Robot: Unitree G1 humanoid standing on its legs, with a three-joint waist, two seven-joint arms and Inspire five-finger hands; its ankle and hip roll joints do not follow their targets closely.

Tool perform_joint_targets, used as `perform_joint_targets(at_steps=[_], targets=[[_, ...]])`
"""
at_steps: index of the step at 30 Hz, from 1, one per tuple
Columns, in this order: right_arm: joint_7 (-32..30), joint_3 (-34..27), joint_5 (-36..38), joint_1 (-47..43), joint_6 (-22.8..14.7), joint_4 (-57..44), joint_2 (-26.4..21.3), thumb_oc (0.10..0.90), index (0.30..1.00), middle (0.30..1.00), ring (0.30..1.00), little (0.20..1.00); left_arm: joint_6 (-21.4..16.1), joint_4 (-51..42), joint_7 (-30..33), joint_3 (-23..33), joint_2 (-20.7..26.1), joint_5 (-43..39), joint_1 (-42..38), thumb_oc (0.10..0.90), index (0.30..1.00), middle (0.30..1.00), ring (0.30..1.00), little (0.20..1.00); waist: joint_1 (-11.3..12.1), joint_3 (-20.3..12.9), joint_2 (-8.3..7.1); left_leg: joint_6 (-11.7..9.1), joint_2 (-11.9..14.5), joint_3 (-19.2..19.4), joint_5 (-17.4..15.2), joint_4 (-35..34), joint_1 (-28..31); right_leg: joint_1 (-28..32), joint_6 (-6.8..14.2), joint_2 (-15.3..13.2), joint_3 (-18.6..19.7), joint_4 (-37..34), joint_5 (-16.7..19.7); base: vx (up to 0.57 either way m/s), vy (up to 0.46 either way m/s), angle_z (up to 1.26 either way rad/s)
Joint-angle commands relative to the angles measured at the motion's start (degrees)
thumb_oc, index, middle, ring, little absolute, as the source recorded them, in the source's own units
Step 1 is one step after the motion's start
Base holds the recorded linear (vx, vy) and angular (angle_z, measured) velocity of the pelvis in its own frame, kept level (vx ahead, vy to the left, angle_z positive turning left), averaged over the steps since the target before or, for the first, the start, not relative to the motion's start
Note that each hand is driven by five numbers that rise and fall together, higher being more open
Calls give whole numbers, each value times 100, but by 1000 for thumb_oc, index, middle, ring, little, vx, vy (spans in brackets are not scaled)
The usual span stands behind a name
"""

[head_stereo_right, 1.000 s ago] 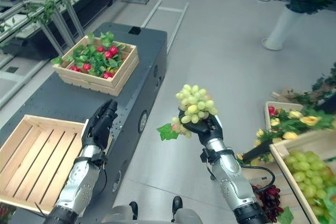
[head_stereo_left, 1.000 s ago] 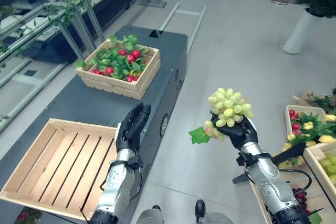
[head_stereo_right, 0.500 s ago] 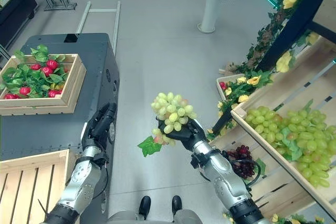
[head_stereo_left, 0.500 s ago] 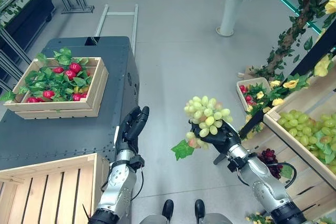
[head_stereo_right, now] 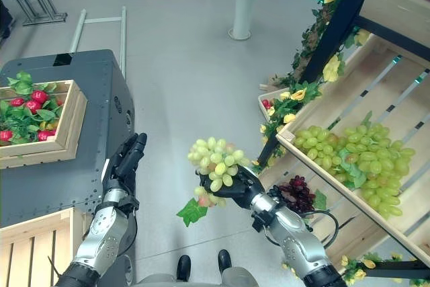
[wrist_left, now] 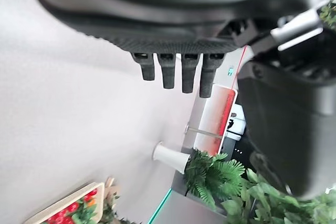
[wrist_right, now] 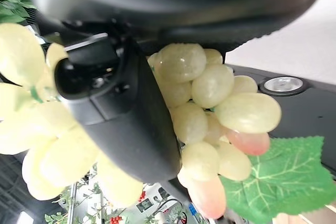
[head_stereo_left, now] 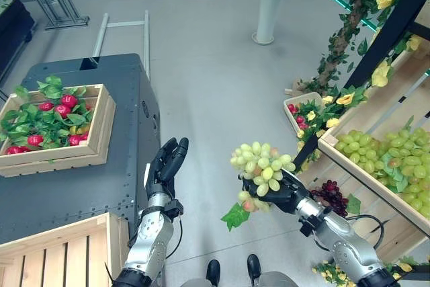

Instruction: Pick up the fruits from the basket on one side to the basket on the other side

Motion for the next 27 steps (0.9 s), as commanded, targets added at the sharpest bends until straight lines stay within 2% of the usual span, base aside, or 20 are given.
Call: perform_joint_targets(at_steps=[1,2,3,4,5,7,9,10,11,12,13,15,18,20,22,23,24,26,27], targets=[[908,-522,934,-502,-379,-1097,182,400,300,300,300,300,-470,33,158,186,266,96,-455,800,900,900,900,900,33,-208,70,20,-7,683,-1138,235,137,-465,312,-147,-1063,1241,-189,-95,48,-68],[931,-522,936,-511,-380,-1097,190,400,300,300,300,300,-482,31,154,206,275,98,-439,800,900,900,900,900,49,-209,74,20,-1,729,-1136,237,131,-495,313,-166,-1130,1309,-192,-136,81,-146],[1277,-445,820,-618,-292,-1053,292,400,300,300,300,300,-559,-30,286,413,326,66,-305,800,900,900,900,900,196,-154,174,18,105,1050,-1091,268,128,-504,181,-406,-1672,2231,-435,-94,50,-152],[1293,-437,812,-628,-297,-1050,296,400,300,300,300,300,-557,-35,279,428,332,59,-298,800,900,900,900,900,210,-162,181,17,115,1071,-1086,272,113,-511,167,-410,-1687,2258,-449,-93,33,-186],[1401,-326,713,-671,-326,-1026,354,400,300,300,300,300,-548,-33,250,562,358,-26,-259,800,900,900,900,900,281,-157,186,19,115,1132,-1146,385,108,-379,114,-488,-1821,2728,-761,-35,-61,-114],[1419,-244,627,-688,-384,-993,414,400,300,300,300,300,-569,23,215,647,349,-106,-255,800,900,900,900,900,374,-197,151,-3,123,1205,-1162,528,10,-165,64,-580,-1983,2707,-835,-38,-137,-86],[1505,-129,587,-800,-478,-840,555,400,300,300,300,300,-641,76,254,719,321,-134,-331,800,900,900,900,900,566,-291,10,-214,221,1366,-1181,810,-231,618,12,-535,-2286,1170,-1079,-68,-271,-79],[1522,-131,586,-808,-477,-830,565,400,300,300,300,300,-646,78,253,720,320,-120,-338,800,900,900,900,900,581,-298,0,-231,230,1378,-1185,822,-243,671,15,-526,-2310,1055,-1072,-80,-251,-79],[1342,-92,498,-895,-392,-781,581,400,300,300,300,300,-559,204,465,710,231,-120,-411,800,900,900,900,900,588,-358,-15,-358,334,1552,-1133,707,-202,739,77,-450,-2347,480,-912,-53,-148,-64],[1239,-95,471,-940,-365,-799,576,400,300,300,300,300,-523,223,485,709,203,-214,-434,800,900,900,900,900,568,-354,-9,-373,349,1564,-1121,699,-179,696,86,-427,-2291,453,-872,-116,-193,-73],[1328,-150,432,-1096,-344,-816,509,400,300,300,300,300,-593,257,286,724,134,-456,-510,800,900,900,900,900,468,-332,15,-486,428,1614,-1031,659,-187,666,11,-346,-2197,114,-780,-91,-99,-51],[1447,-274,440,-1077,-505,-781,430,400,300,300,300,300,-692,209,272,634,118,-113,-432,800,900,900,900,900,420,-335,5,-519,473,1624,-1018,588,-156,728,-78,-265,-2112,-14,-764,-37,-118,-40],[1161,-611,502,-1057,-427,-902,280,400,300,300,300,300,-495,263,189,636,12,-355,-311,800,900,900,900,900,338,-410,-35,-487,438,1575,-964,529,-105,701,-185,-182,-2050,-25,-746,15,-111,-6],[1131,-784,598,-1030,-387,-957,205,400,300,300,300,300,-494,273,51,664,-7,-325,-252,800,900,900,900,900,294,-446,-54,-494,437,1586,-1019,590,-73,700,-218,-150,-2013,-25,-762,32,-92,1],[1140,-992,754,-1023,-405,-1025,105,400,300,300,300,300,-556,269,-27,655,-71,-255,-134,800,900,900,900,900,243,-467,-110,-506,441,1642,-1211,967,-123,677,-280,-134,-1948,-25,-765,37,-79,-2],[1146,-1123,877,-1049,-397,-1054,37,400,300,300,300,300,-588,280,-44,645,-83,-294,-93,800,900,900,900,900,234,-439,-192,-526,464,1649,-1373,1631,-374,676,-333,-156,-1866,-25,-731,-10,-60,-9],[1025,-1258,962,-1092,-429,-1085,-5,400,300,300,300,300,-582,267,-86,636,-99,-343,-99,800,900,900,900,900,232,-384,-243,-607,549,1580,-1295,2247,-684,693,-398,-143,-1801,-25,-688,-21,-59,-12],[883,-1396,1126,-1188,-455,-1086,-75,400,300,300,300,300,-577,247,-151,643,-108,-380,-115,800,900,900,900,900,243,-312,-258,-685,613,1371,-1162,2741,-977,702,-453,-106,-1697,-25,-654,-26,7,-13],[725,-1489,1241,-1328,-493,-1022,-81,400,300,300,300,300,-573,236,-194,631,-91,-409,-128,800,900,900,900,900,271,-241,-246,-744,573,1045,-962,2673,-1127,722,-467,-83,-1549,-25,-619,-32,142,-12]])
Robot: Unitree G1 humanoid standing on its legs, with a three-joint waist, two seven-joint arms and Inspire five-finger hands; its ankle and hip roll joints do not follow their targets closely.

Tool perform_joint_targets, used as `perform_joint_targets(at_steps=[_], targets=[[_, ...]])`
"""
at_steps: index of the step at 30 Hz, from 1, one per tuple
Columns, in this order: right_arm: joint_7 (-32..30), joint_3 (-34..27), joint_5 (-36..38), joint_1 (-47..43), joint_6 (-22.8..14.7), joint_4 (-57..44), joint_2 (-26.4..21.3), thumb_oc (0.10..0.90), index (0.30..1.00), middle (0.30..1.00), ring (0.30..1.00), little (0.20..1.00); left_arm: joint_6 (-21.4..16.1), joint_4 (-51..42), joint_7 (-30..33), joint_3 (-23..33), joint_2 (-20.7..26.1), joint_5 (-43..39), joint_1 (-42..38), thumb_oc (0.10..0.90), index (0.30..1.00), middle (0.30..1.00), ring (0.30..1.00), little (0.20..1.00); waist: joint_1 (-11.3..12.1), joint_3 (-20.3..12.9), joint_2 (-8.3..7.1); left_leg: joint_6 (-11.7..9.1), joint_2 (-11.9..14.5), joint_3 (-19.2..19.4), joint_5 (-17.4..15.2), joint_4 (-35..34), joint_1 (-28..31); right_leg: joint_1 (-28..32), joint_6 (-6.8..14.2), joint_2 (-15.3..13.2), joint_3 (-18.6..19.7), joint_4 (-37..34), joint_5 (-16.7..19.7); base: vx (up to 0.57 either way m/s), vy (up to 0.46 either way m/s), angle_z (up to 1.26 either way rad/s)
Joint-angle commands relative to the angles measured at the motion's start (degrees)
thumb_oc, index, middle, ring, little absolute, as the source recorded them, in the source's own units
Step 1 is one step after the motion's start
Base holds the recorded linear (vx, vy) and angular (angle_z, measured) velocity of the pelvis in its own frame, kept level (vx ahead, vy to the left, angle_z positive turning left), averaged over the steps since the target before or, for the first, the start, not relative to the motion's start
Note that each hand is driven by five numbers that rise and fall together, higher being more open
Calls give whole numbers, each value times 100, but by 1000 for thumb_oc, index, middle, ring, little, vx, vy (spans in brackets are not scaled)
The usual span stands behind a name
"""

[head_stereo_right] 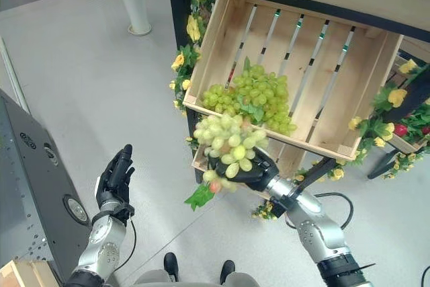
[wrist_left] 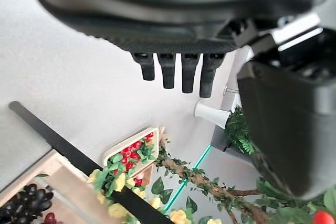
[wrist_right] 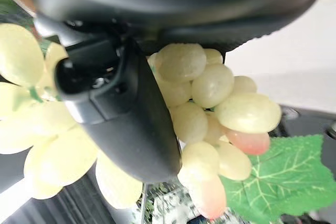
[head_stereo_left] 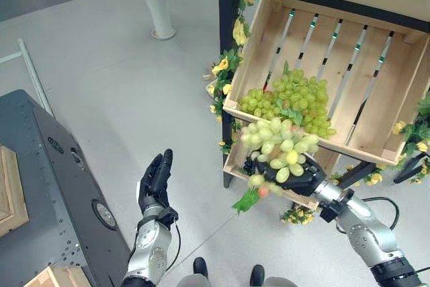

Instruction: Pick up the fruits from the basket on one side to the basket on the other side

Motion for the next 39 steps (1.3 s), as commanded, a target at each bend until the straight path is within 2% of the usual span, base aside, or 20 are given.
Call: perform_joint_targets(at_steps=[1,2,3,7,8,13,17,19,22,27,31,35,39], targets=[[-483,-379,898,-1064,-716,-677,141,400,300,300,300,300,-585,-230,-213,33,339,25,-434,800,900,900,900,900,59,-218,-272,-106,-430,-918,-791,678,-511,250,-97,33,442,-120,-62,-8,289,-23],[-678,-349,1020,-1335,-832,-604,142,400,300,300,300,300,-533,-166,-40,-19,370,34,-517,800,900,900,900,900,-2,-192,-190,31,-417,-777,-953,228,-143,174,-21,-37,442,-75,-90,8,309,-45],[-830,-388,1025,-1324,-833,-748,171,400,300,300,300,300,-522,-115,11,-41,387,-4,-583,800,900,900,900,900,-38,-206,-146,71,-401,-752,-914,16,-17,141,13,-57,408,-42,-96,36,284,-62],[-938,-706,1032,-1149,-889,-1020,126,400,300,300,300,300,-671,35,-6,-6,496,322,-648,800,900,900,900,900,-106,-334,-52,145,-434,-753,-794,-753,387,56,133,-113,278,15,-129,49,127,-37],[-1138,-811,1021,-1181,-894,-1040,65,400,300,300,300,300,-639,205,-19,-3,472,233,-656,800,900,900,900,900,-131,-420,-60,141,-450,-763,-780,-967,509,78,150,-89,305,-94,-91,82,91,-42],[-1766,-1033,979,-1574,-926,-658,-341,400,300,300,300,300,-633,263,-255,35,504,84,-475,800,900,900,900,900,-97,-591,-88,176,-455,-706,-899,-993,621,89,150,-72,337,-120,-92,68,52,-10],[-2550,-1126,459,-1970,-1002,-226,-699,400,300,300,300,300,-648,314,-343,-15,492,46,-417,800,900,900,900,900,-52,-675,-128,186,-450,-672,-945,-993,654,97,149,-67,323,-120,-90,18,13,2],[-2829,-1142,329,-2207,-945,84,-917,400,300,300,300,300,-671,243,-297,-69,507,115,-405,800,900,900,900,900,-30,-695,-152,190,-439,-638,-959,-993,672,103,145,-62,317,-120,-94,7,11,2],[-2995,-1103,515,-2665,-673,633,-1345,400,300,300,300,300,-680,135,-291,-183,569,102,-405,800,900,900,900,900,41,-719,-184,178,-418,-643,-970,-993,692,129,139,-61,261,-120,-107,6,9,2],[-3387,-698,448,-3672,-313,1902,-2077,400,300,300,300,300,-757,71,-561,-453,679,-63,-446,800,900,900,900,900,188,-776,-245,137,-399,-681,-993,-993,738,189,127,-57,165,-120,-133,0,0,0],[-3537,67,88,-4762,11,3306,-2639,400,300,300,300,300,-776,21,-590,-735,748,-219,-491,800,900,900,900,900,305,-818,-265,108,-389,-724,-984,-993,759,231,109,-59,84,-120,-145,8,-1,5],[-3467,676,-257,-5490,381,4236,-2901,400,300,300,300,300,-807,64,-543,-851,797,-308,-534,800,900,900,900,900,375,-846,-281,87,-391,-772,-979,-993,774,266,95,-57,32,-120,-160,3,-1,8],[-3241,1050,-710,-5954,698,4832,-2944,400,300,300,300,300,-817,70,-533,-927,807,-302,-560,800,900,900,900,900,433,-865,-287,83,-401,-809,-975,-993,791,302,80,-55,-5,-120,-175,1,-3,4]])
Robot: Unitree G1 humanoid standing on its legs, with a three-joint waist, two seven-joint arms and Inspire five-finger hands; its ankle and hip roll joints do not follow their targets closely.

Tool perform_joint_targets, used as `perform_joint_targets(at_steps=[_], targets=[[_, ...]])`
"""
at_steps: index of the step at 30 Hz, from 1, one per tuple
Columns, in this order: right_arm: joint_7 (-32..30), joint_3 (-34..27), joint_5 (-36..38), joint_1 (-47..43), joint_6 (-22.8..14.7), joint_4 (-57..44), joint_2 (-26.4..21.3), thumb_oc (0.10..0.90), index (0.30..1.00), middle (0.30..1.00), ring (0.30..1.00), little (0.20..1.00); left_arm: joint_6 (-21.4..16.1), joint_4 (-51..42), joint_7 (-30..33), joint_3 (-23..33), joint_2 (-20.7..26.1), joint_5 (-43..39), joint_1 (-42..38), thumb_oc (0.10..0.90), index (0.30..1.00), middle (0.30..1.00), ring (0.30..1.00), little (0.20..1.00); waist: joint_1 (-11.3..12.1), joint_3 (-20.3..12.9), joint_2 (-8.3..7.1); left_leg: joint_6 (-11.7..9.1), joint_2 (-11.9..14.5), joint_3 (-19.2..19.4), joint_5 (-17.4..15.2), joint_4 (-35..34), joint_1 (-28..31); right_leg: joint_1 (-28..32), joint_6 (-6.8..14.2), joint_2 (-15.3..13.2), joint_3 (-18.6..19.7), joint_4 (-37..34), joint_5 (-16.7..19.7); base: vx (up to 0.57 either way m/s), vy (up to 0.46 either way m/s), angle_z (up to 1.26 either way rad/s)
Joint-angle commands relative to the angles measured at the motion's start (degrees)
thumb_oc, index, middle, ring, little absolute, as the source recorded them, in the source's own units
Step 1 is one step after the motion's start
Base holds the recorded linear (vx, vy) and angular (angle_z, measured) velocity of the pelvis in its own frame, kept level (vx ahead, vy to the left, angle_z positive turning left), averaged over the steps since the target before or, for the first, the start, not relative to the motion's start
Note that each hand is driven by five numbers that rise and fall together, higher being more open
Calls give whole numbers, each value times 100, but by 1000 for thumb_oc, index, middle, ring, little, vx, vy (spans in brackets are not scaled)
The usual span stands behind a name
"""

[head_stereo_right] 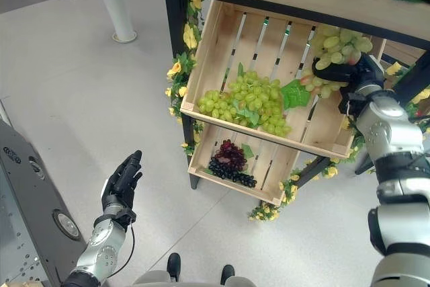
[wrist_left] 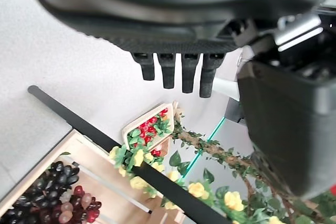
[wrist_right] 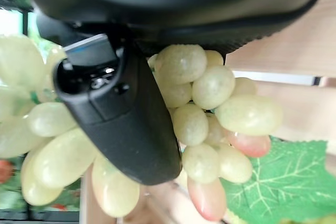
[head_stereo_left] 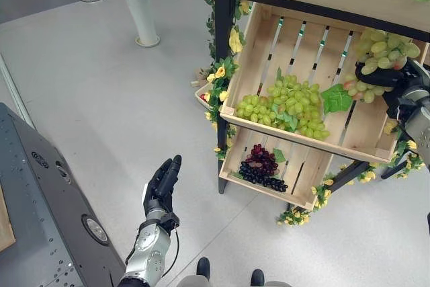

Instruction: Pick up the fruits from the basket on one side to the basket on the other side

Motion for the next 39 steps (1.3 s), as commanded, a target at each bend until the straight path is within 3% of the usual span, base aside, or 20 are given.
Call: perform_joint_targets(at_steps=[1,6,8,18,26,35,38,39], targets=[[201,497,-651,-1307,-194,446,-708,400,300,300,300,300,-752,-319,-96,-389,417,67,-491,800,900,900,900,900,234,-753,-234,-208,-72,80,-1179,13,352,112,-139,15,-380,29,-373,2,-1,6],[557,1060,-1619,-1837,99,1013,-541,400,300,300,300,300,-684,-272,-122,-500,410,-7,-625,800,900,900,900,900,295,-762,-202,-212,-77,56,-1158,13,366,144,-156,10,-446,29,-384,-6,5,7],[667,1275,-1886,-1975,144,1178,-502,800,900,900,900,900,-685,-246,-109,-547,376,4,-653,800,900,900,900,900,312,-769,-201,-212,-80,50,-1151,13,362,148,-155,4,-459,29,-387,0,0,0],[1466,1995,-2852,-2382,295,1756,-370,800,900,900,900,900,-639,-260,-99,-655,356,15,-711,800,900,900,900,900,384,-756,-203,-201,-87,28,-1120,13,353,172,-168,-9,-538,29,-387,-3,2,1],[1348,2196,-3093,-2499,292,1775,-381,800,900,900,900,900,-632,-265,-162,-655,383,-49,-657,800,900,900,900,900,385,-758,-192,-201,-85,43,-1107,13,353,176,-176,-2,-549,29,-386,0,0,0],[368,1955,-2549,-2367,-180,1055,-488,800,900,900,900,900,-650,-333,-218,-655,432,-147,-592,800,900,900,900,900,313,-745,-164,-215,-72,66,-1105,13,347,160,-176,4,-524,29,-396,0,0,0],[-304,1732,-2696,-1904,-437,180,-493,800,900,900,900,900,-624,-364,-189,-612,409,-159,-536,800,900,900,900,900,242,-750,-133,-213,-72,80,-1101,13,335,138,-162,-5,-499,29,-390,5,1,-2],[-721,1521,-2740,-1483,-400,-548,-466,800,900,900,900,900,-637,-397,-161,-585,394,-151,-493,800,900,900,900,900,183,-741,-105,-201,-69,102,-1098,13,325,118,-164,-9,-474,29,-384,7,5,-4]])
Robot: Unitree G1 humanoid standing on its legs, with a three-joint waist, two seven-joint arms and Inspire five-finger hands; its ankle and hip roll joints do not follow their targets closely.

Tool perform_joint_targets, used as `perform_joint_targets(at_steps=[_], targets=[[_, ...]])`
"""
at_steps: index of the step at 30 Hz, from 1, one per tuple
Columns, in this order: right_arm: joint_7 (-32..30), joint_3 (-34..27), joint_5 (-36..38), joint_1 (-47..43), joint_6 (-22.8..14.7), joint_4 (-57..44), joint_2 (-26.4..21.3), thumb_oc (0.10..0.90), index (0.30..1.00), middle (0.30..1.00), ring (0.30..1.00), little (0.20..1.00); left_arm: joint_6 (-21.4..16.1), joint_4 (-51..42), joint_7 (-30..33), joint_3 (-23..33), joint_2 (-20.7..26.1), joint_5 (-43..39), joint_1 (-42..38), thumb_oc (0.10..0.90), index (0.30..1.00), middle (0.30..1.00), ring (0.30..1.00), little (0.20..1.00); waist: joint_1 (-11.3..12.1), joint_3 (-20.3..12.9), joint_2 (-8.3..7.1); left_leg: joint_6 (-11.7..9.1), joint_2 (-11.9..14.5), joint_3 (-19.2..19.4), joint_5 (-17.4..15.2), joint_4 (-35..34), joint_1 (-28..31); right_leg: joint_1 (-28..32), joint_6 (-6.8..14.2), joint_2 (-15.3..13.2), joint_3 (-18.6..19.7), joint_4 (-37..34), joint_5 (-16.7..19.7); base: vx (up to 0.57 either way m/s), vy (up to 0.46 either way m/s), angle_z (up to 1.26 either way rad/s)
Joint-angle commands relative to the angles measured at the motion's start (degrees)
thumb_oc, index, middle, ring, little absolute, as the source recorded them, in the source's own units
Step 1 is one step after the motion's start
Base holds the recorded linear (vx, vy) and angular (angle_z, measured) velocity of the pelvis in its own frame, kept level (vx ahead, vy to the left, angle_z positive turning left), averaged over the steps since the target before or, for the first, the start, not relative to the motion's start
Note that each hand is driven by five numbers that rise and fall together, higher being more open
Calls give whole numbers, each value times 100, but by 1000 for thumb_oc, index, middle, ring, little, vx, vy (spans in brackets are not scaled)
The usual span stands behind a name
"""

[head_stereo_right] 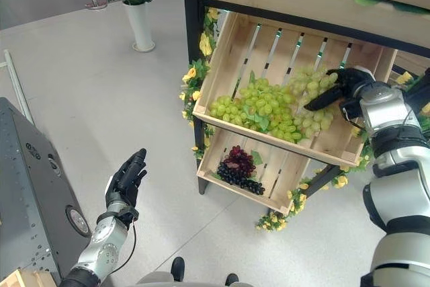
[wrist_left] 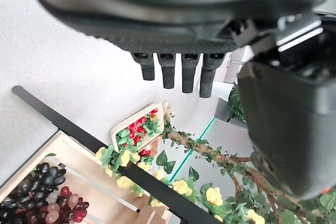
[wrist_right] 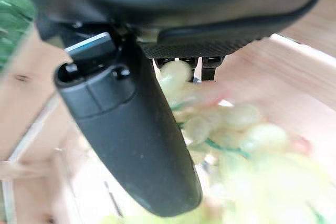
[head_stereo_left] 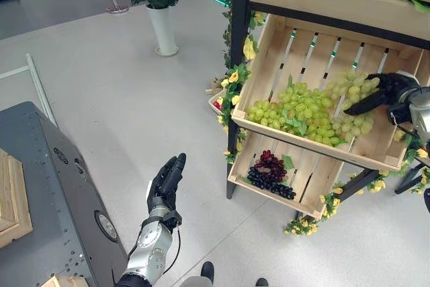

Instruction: Pick up the fruits from the basket on one side to the basket on the other side

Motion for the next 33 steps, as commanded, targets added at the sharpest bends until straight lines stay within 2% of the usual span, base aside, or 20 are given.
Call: perform_joint_targets(at_steps=[1,3,4,9,14,19,25,27,29,33], targets=[[-1279,-125,-190,-310,-943,-1116,-409,800,900,900,900,900,-617,-416,-150,-275,279,-40,-347,800,900,900,900,900,58,-598,-230,-188,-69,217,-1142,26,304,45,-153,-12,-348,35,-378,6,6,-4],[-1488,-396,-365,122,-977,-1648,-316,800,900,900,900,900,-625,-436,-132,-253,262,-39,-338,800,900,900,900,900,11,-581,-204,-175,-69,226,-1146,26,296,27,-147,-14,-317,35,-375,1,5,-2],[-1774,-800,-599,812,-922,-2513,-120,800,900,900,900,900,-599,-518,-67,-198,203,25,-311,800,900,900,900,900,-63,-553,-168,-151,-66,243,-1158,26,292,6,-138,-19,-269,35,-377,3,10,-3],[-2121,-1649,-1557,2501,-1032,-4187,446,800,900,900,900,900,-494,-661,74,3,78,166,-234,800,900,900,900,900,-264,-499,-83,-84,-51,310,-1212,26,313,-40,-110,-29,-116,35,-372,20,3,-8],[-2108,-1916,-2005,3220,-1119,-5150,528,800,900,900,900,900,-354,-702,213,114,35,277,-300,800,900,900,900,900,-400,-453,-56,-62,-42,423,-1254,26,330,-88,-60,-41,-12,35,-347,18,-5,-11],[-1996,-2105,-2055,3666,-1263,-5763,604,800,900,900,900,900,-296,-770,198,176,13,315,-243,800,900,900,900,900,-468,-429,-50,-53,-46,481,-1286,26,346,-114,-36,-40,68,35,-339,17,1,-13],[-2065,-2228,-2425,4296,-1965,-6452,833,800,900,900,900,900,-346,-861,201,167,-96,408,-105,800,900,900,900,900,-536,-403,-39,-26,-50,545,-1335,26,371,-148,3,-29,158,35,-331,9,6,-10],[-2249,-2213,-2713,4433,-2358,-6689,958,800,900,900,900,900,-385,-869,255,119,-133,408,-86,800,900,900,900,900,-547,-394,-26,-18,-54,548,-1352,26,377,-157,18,-21,195,35,-334,0,9,-7],[-2357,-2117,-2982,4528,-2705,-6882,1084,800,900,900,900,900,-387,-886,318,86,-167,403,-80,800,900,900,900,900,-540,-391,-9,-9,-63,533,-1368,26,382,-161,33,-19,208,35,-338,0,0,0],[-2526,-1905,-3432,4659,-3099,-7013,1234,800,900,900,900,900,-386,-881,399,24,-216,416,-46,800,900,900,900,900,-504,-388,8,4,-76,513,-1385,26,385,-153,51,-27,190,35,-351,0,0,0]])
